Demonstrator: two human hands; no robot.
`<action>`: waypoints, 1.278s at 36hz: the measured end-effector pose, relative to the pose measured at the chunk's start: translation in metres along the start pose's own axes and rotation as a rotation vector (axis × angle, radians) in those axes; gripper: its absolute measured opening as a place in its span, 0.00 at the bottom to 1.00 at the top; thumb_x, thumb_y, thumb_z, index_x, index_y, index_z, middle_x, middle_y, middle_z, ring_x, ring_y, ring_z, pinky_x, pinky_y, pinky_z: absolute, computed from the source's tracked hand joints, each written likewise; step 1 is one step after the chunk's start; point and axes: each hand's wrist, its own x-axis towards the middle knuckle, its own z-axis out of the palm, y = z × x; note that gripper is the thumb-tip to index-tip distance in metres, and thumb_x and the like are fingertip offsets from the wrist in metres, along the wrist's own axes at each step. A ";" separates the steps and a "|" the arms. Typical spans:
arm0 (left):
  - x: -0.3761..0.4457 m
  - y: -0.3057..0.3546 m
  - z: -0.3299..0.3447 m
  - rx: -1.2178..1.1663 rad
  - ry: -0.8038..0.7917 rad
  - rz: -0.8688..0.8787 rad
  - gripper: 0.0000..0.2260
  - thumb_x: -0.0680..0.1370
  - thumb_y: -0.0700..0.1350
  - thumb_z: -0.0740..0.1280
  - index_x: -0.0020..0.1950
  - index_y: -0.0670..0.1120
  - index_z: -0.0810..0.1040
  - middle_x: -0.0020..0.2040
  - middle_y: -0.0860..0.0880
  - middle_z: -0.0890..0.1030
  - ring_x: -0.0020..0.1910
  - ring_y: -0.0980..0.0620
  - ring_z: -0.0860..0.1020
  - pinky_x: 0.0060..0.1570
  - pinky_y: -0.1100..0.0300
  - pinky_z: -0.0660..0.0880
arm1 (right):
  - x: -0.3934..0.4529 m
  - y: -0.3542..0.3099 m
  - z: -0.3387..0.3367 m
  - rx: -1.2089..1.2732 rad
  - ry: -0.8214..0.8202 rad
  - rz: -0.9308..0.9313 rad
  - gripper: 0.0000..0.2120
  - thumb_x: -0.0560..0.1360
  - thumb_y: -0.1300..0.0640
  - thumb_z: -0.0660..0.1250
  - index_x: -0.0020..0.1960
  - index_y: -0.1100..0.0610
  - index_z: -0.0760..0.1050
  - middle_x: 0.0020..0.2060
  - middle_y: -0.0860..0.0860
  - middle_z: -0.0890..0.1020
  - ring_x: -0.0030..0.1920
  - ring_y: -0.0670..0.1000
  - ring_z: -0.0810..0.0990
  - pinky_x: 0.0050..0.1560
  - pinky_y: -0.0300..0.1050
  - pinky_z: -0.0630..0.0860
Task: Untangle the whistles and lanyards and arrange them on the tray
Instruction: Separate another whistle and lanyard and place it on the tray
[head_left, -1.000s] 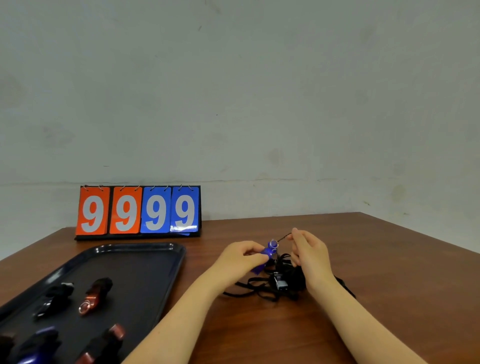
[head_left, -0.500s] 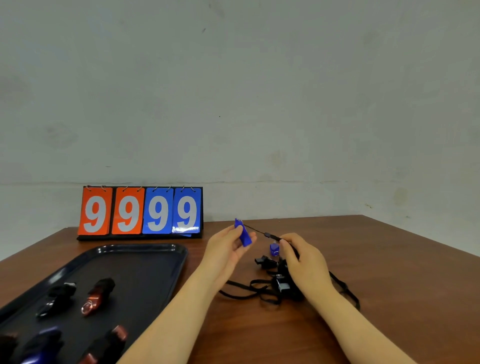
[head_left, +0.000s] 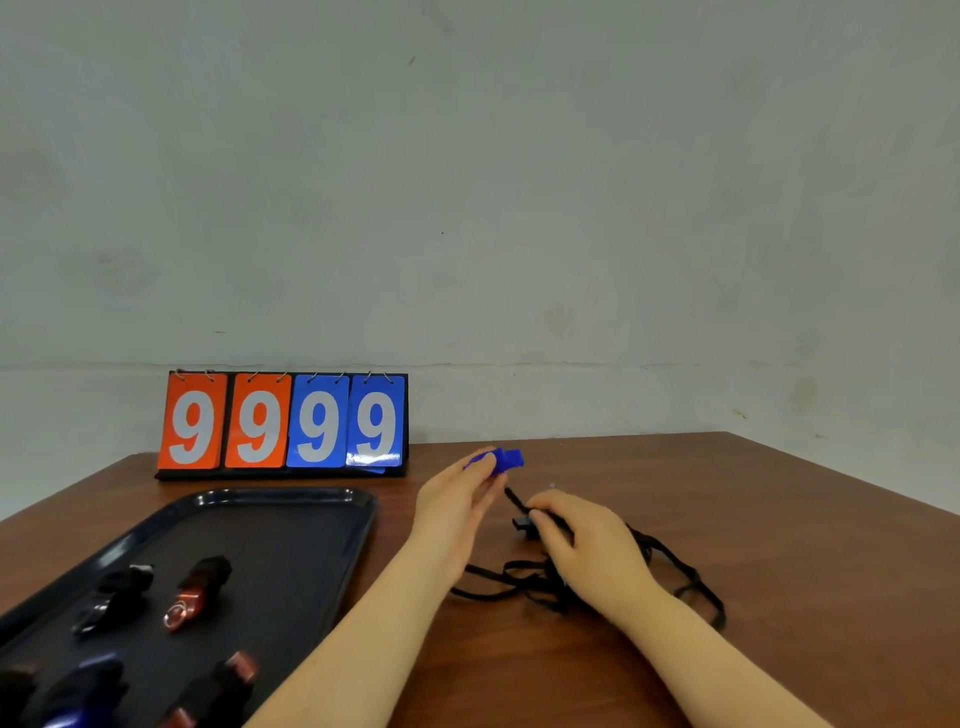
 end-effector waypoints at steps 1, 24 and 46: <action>0.001 -0.001 -0.002 0.139 0.025 0.031 0.08 0.78 0.35 0.67 0.56 0.40 0.79 0.51 0.42 0.83 0.51 0.48 0.81 0.57 0.56 0.77 | -0.001 -0.003 0.001 -0.011 -0.017 -0.038 0.08 0.80 0.53 0.62 0.55 0.46 0.78 0.45 0.39 0.82 0.46 0.42 0.79 0.47 0.37 0.74; -0.011 -0.009 0.004 0.863 -0.347 0.127 0.11 0.79 0.41 0.66 0.58 0.54 0.80 0.55 0.54 0.82 0.53 0.58 0.81 0.56 0.63 0.77 | 0.008 0.004 -0.016 0.527 0.295 0.361 0.08 0.80 0.59 0.61 0.49 0.52 0.79 0.42 0.45 0.82 0.43 0.37 0.78 0.39 0.26 0.71; 0.001 -0.004 -0.006 1.005 -0.137 0.236 0.13 0.78 0.43 0.66 0.62 0.54 0.79 0.61 0.51 0.79 0.58 0.56 0.76 0.60 0.61 0.72 | -0.001 -0.003 -0.002 0.161 -0.148 0.073 0.10 0.81 0.52 0.58 0.48 0.49 0.78 0.39 0.47 0.82 0.40 0.43 0.79 0.43 0.37 0.74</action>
